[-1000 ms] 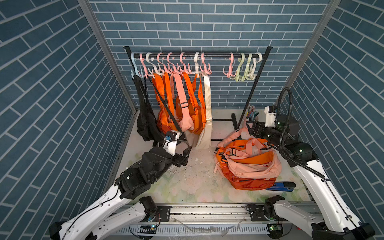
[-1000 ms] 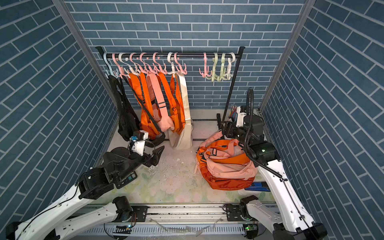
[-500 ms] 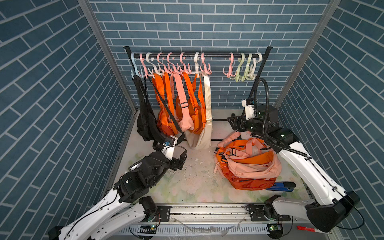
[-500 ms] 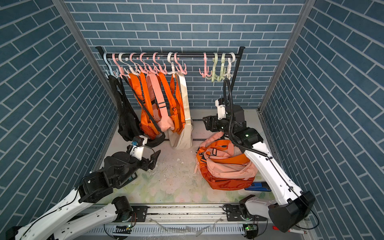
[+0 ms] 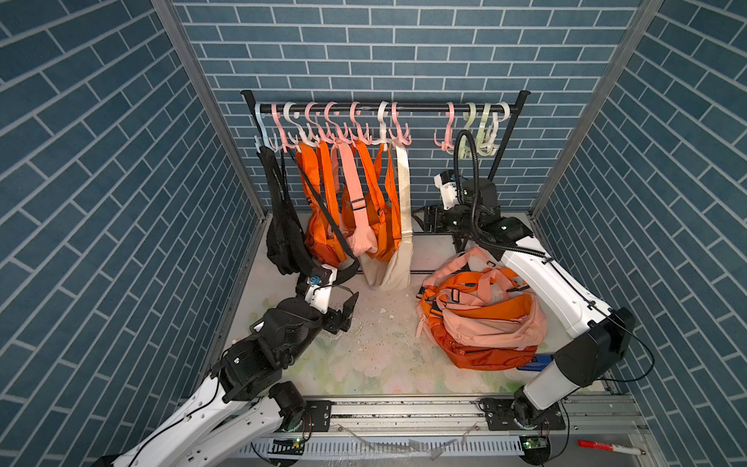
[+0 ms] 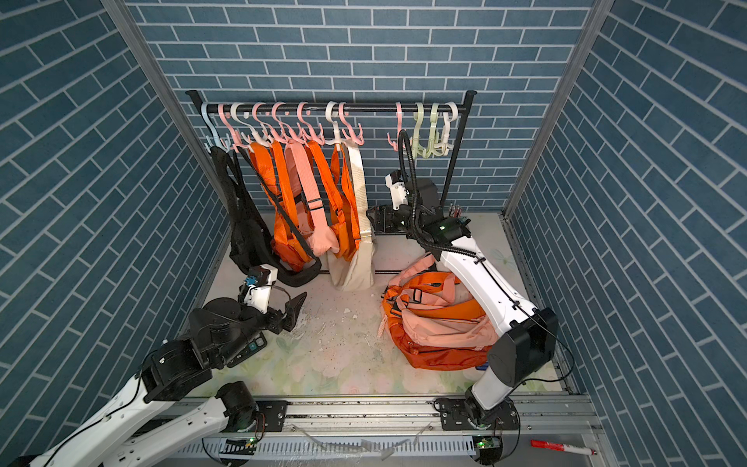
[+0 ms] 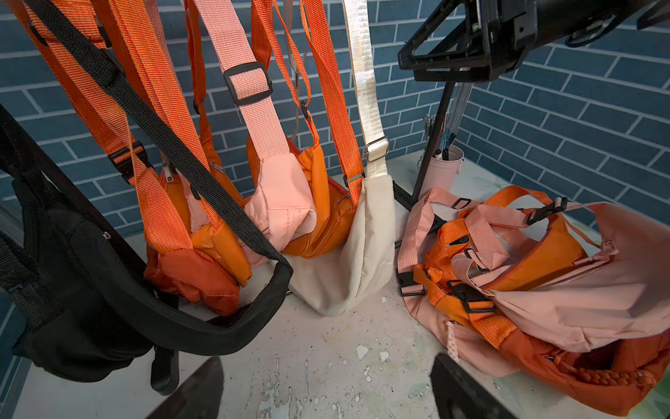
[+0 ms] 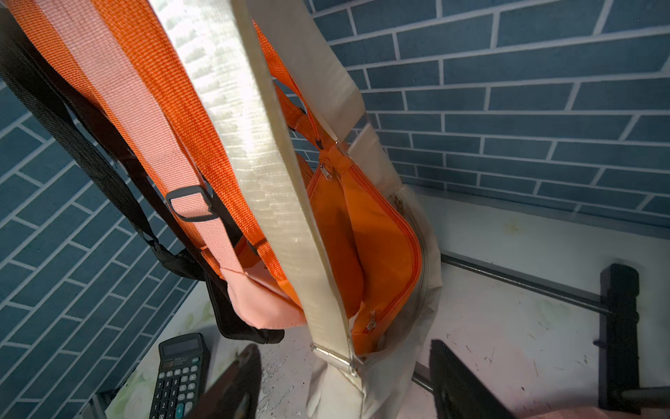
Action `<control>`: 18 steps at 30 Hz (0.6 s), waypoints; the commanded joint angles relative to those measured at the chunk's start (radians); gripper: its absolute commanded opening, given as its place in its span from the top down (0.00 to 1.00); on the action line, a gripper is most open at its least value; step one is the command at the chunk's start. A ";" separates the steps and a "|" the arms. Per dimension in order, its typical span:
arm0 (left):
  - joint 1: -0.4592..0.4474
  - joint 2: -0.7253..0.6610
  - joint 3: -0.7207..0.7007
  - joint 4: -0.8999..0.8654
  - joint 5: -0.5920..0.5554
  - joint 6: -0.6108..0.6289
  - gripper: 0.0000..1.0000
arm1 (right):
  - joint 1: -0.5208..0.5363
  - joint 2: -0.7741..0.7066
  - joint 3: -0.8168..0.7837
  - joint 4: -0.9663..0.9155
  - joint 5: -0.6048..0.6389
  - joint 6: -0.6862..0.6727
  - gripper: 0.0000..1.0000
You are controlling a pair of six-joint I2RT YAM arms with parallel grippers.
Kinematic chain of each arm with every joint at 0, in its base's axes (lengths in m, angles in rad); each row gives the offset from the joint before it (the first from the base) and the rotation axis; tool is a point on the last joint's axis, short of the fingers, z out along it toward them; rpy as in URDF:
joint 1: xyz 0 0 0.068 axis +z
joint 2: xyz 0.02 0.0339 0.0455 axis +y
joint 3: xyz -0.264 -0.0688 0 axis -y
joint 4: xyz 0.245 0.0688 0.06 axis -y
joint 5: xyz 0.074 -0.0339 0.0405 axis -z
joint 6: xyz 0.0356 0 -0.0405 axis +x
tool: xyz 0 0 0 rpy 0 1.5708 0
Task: Take the bag off the hook
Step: Pick up the bag from the hook.
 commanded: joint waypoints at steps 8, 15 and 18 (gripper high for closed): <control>0.073 0.023 -0.006 -0.008 0.066 -0.003 0.09 | 0.010 0.157 0.181 0.004 -0.052 -0.035 0.34; 0.153 0.037 -0.011 0.010 0.149 -0.024 0.09 | 0.011 0.187 0.213 0.000 -0.028 -0.052 0.73; 0.186 0.037 -0.011 0.019 0.187 -0.035 0.10 | 0.009 0.194 0.223 0.000 -0.034 -0.051 0.90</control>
